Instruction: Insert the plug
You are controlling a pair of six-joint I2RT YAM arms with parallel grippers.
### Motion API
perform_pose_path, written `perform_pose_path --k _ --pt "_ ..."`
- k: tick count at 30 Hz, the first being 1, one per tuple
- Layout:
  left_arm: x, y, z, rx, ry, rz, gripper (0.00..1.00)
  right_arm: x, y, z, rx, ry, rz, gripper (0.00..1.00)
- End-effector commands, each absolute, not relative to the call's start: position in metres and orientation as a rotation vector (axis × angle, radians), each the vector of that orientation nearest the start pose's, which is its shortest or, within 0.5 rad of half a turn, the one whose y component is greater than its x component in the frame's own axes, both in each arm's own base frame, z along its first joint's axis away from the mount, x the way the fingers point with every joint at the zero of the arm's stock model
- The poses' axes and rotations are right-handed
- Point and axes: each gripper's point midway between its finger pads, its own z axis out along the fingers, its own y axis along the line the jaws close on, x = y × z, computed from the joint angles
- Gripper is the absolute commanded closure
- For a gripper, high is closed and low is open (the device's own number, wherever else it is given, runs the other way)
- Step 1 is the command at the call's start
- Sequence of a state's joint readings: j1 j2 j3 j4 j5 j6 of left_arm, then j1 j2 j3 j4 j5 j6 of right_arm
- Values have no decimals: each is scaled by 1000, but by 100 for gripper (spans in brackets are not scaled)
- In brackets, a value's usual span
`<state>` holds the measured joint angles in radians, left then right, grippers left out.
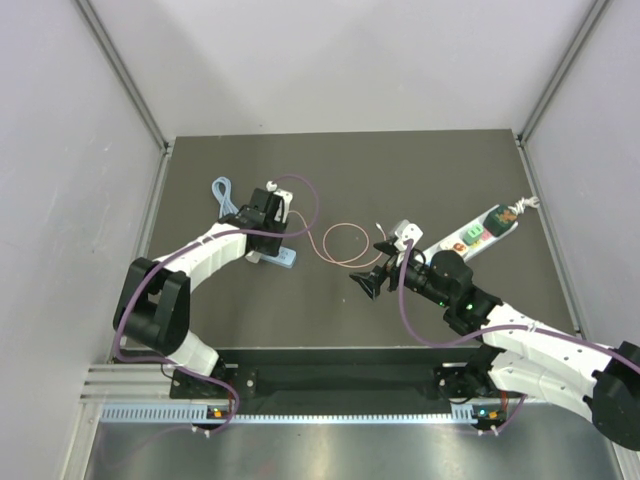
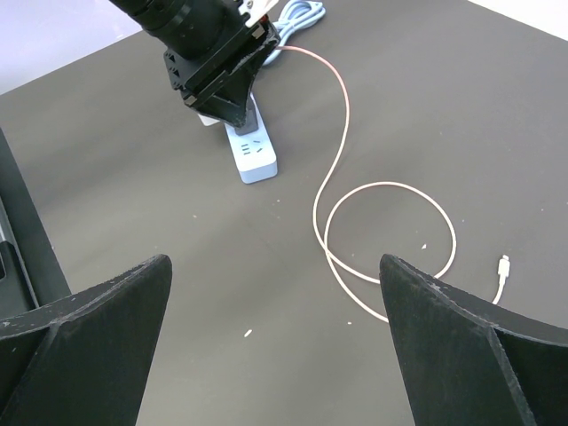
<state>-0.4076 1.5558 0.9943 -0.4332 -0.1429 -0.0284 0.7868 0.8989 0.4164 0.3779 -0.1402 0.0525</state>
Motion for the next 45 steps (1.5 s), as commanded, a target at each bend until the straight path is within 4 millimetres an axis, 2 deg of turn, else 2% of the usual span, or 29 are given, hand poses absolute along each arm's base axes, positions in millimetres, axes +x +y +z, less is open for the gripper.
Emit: perform_pose_path --k 1,6,9,12,14,20,22,27,28,29,31,36,41,45 --pt "320 -111 41 410 2604 39 100 225 263 214 -710 1506 751 1" --pt "315 -108 33 410 2631 57 100 226 262 214 -708 1505 750 0" --pt "318 -108 38 401 2621 65 100 226 262 213 -710 1507 749 0" --pt "323 -108 54 408 2607 78 76 227 263 213 -706 1504 752 0" --pt "328 -107 66 417 2584 90 64 227 265 212 -712 1510 752 0" --pt "339 -116 88 425 2540 50 51 227 264 212 -719 1511 745 0" --pt "340 -115 88 431 2550 59 49 228 263 212 -716 1517 739 0" --pt "347 -117 105 419 2545 63 42 225 260 217 -710 1499 740 0" --pt "346 -118 107 422 2546 53 39 226 260 218 -700 1493 742 0" --pt "348 -120 112 423 2536 46 31 226 260 216 -700 1495 741 0" --pt "350 -122 119 421 2510 33 25 227 261 211 -710 1512 734 0" --pt "353 -122 126 428 2498 33 28 231 264 209 -724 1534 723 0" --pt "353 -135 134 442 2495 -56 36 231 261 209 -714 1533 712 0" --pt "352 -144 142 448 2485 -125 39 232 263 207 -718 1541 714 0"
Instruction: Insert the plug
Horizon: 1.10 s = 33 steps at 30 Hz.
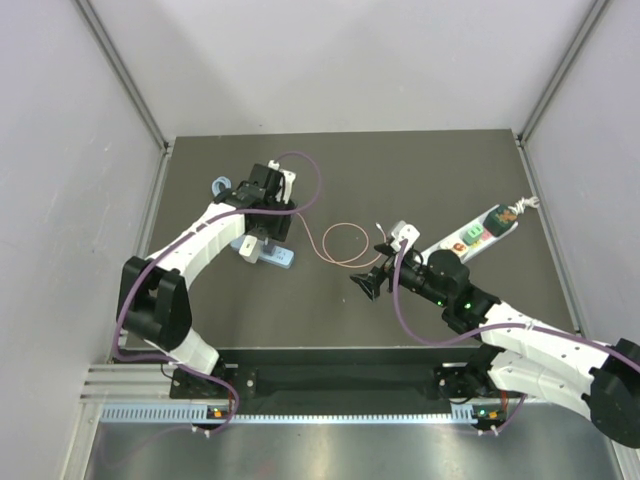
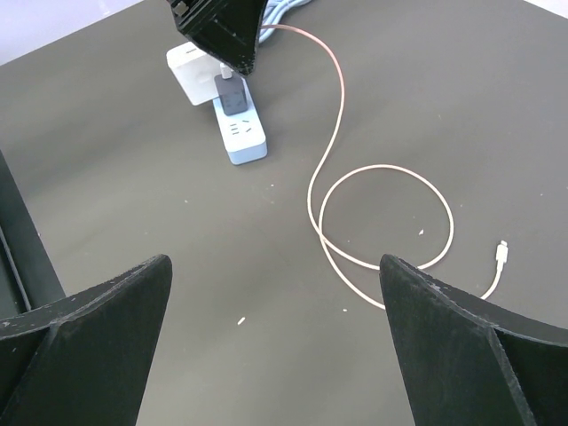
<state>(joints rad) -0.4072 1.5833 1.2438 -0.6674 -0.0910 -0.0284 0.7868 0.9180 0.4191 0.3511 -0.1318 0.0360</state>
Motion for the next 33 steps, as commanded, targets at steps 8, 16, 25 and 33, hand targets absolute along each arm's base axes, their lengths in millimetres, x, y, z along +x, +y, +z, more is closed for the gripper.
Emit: perform_pose_path --k 8,16,25,33 --pt "351 -139 165 420 2434 -99 35 232 262 204 -714 1549 712 0" --pt "345 -143 189 462 2371 -135 44 234 263 201 -715 1559 708 0" --pt "323 -163 169 553 2433 -272 100 236 262 205 -707 1557 698 0" --pt "331 -145 130 511 2461 -122 100 237 263 204 -708 1560 695 0"
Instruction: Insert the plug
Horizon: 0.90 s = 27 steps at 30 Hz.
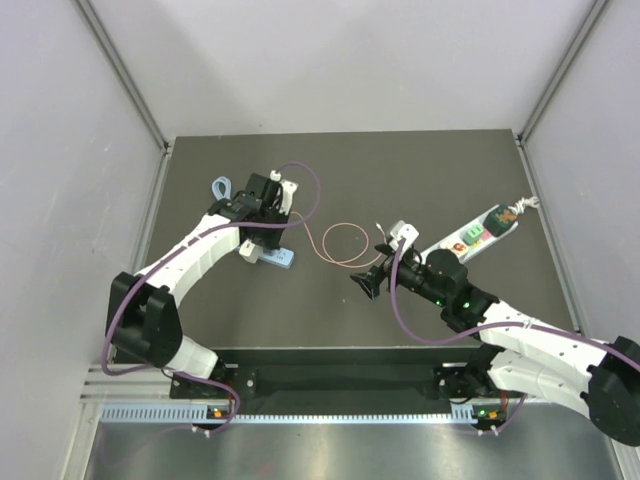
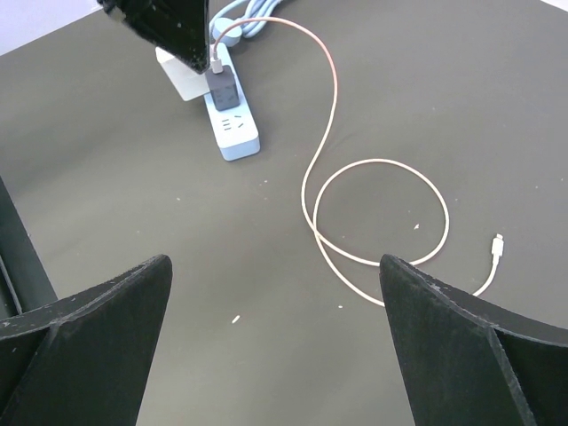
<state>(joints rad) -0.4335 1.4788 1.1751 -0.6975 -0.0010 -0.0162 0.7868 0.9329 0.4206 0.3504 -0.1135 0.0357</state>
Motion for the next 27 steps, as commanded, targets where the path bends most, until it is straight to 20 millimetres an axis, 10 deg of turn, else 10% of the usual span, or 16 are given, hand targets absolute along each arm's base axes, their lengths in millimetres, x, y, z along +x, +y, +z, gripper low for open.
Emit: perform_pose_path --k 1,13,20,27 --pt "331 -141 128 505 2467 -97 100 237 263 204 -709 1562 695 0" --pt "339 -135 110 536 2485 -18 100 239 262 204 -705 1562 687 0" --pt "325 -108 59 518 2603 157 100 239 261 201 -706 1570 680 0" --pt "339 -113 77 492 2557 150 100 238 262 202 -707 1566 683 0"
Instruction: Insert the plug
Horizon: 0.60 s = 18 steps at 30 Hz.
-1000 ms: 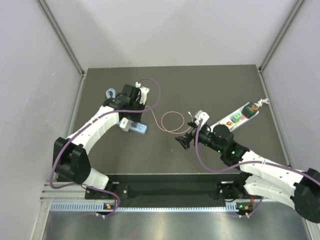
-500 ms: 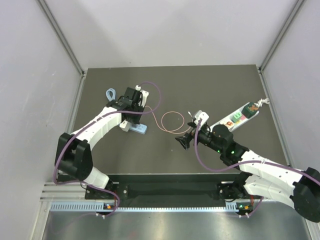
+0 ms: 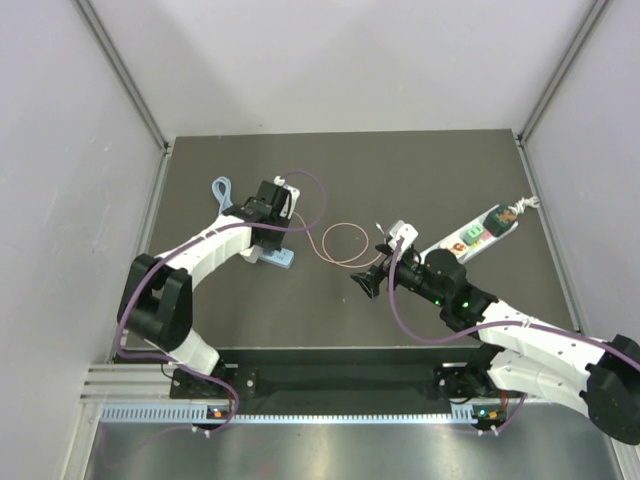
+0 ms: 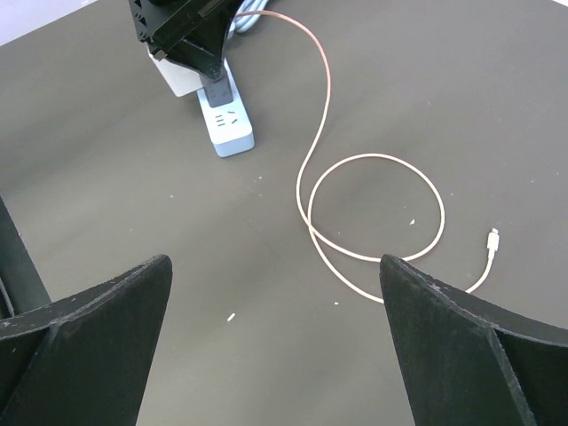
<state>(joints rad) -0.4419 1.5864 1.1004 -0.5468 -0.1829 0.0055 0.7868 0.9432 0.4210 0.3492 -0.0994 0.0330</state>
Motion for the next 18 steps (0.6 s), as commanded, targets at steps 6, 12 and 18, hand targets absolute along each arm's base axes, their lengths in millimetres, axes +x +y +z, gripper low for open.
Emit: perform_pose_path --k 6,12,18 --pt "352 -124 113 494 2497 127 100 239 262 203 -709 1567 682 1" --pt "351 -126 114 498 2501 118 100 240 264 201 -713 1572 683 0" --pt "332 -112 70 512 2585 182 100 239 263 200 -713 1572 683 0"
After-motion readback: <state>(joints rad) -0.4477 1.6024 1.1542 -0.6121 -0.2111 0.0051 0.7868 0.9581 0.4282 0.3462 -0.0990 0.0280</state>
